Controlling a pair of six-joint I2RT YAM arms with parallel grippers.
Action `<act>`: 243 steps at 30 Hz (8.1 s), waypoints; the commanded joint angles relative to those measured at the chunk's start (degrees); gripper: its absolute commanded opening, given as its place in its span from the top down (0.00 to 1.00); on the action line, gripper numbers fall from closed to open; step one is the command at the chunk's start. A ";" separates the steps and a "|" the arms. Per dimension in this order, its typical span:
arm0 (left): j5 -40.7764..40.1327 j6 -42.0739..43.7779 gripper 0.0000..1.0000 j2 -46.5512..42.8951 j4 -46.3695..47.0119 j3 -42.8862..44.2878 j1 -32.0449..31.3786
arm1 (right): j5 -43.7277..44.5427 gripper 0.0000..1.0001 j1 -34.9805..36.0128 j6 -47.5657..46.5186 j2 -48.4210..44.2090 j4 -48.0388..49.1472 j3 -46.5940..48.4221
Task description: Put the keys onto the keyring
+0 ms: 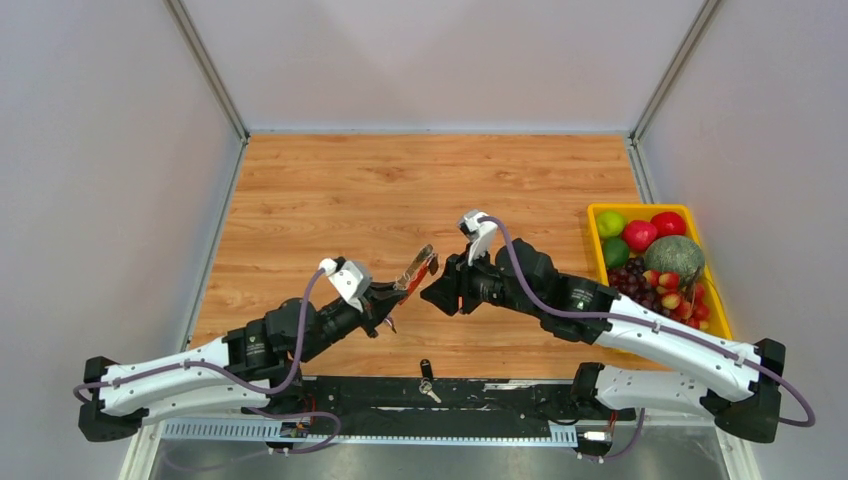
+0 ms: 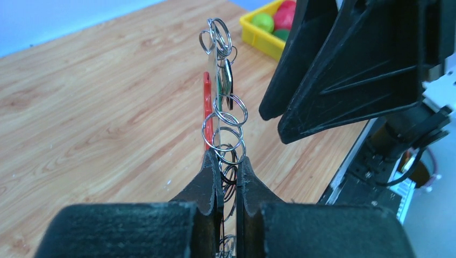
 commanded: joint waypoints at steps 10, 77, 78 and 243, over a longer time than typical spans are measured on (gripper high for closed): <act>6.35 2.07 1.00 -5.80 12.23 -1.27 0.19 | -6.79 0.54 0.20 5.89 -4.69 12.06 0.87; 6.45 0.07 1.00 -6.83 14.96 -4.15 0.24 | -4.81 1.00 0.17 13.89 -1.06 24.24 -0.98; 6.24 0.12 1.00 -6.72 14.99 -4.12 0.19 | -4.80 1.00 0.22 13.71 -1.35 24.20 -1.17; 26.91 -0.22 0.43 -7.42 -5.83 9.54 0.21 | 11.32 1.00 24.45 -38.59 1.62 -10.98 18.17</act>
